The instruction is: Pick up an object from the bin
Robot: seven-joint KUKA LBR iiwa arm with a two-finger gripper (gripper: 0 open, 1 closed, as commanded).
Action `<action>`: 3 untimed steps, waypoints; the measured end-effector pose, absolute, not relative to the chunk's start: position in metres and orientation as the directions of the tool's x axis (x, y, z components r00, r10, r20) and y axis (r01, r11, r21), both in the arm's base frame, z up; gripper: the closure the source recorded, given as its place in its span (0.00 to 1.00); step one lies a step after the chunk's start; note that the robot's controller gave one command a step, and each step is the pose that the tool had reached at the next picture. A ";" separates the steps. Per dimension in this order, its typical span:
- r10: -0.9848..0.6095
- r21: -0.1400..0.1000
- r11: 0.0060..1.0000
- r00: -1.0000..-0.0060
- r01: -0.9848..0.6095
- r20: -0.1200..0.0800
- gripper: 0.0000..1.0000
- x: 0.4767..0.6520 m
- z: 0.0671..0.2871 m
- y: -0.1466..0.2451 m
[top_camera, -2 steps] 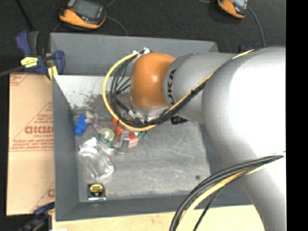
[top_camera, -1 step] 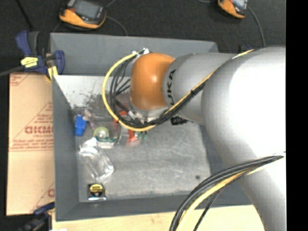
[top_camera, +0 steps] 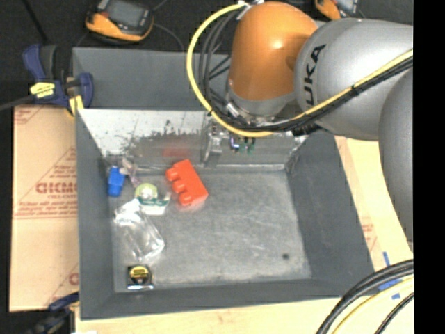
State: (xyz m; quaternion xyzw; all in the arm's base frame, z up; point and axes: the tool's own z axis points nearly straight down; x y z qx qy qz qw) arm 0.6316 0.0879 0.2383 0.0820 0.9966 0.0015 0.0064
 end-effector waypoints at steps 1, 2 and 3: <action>-0.046 0.001 0.999 -0.999 -0.046 0.000 1.00 0.611 0.171 0.157; -0.512 0.000 0.859 -0.859 -0.512 0.001 1.00 0.592 0.108 0.141; -0.494 -0.005 0.870 -0.870 -0.494 -0.012 1.00 0.580 0.266 0.126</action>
Offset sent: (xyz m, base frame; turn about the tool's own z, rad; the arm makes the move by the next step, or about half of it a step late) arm -0.0204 0.0683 -0.0664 -0.2092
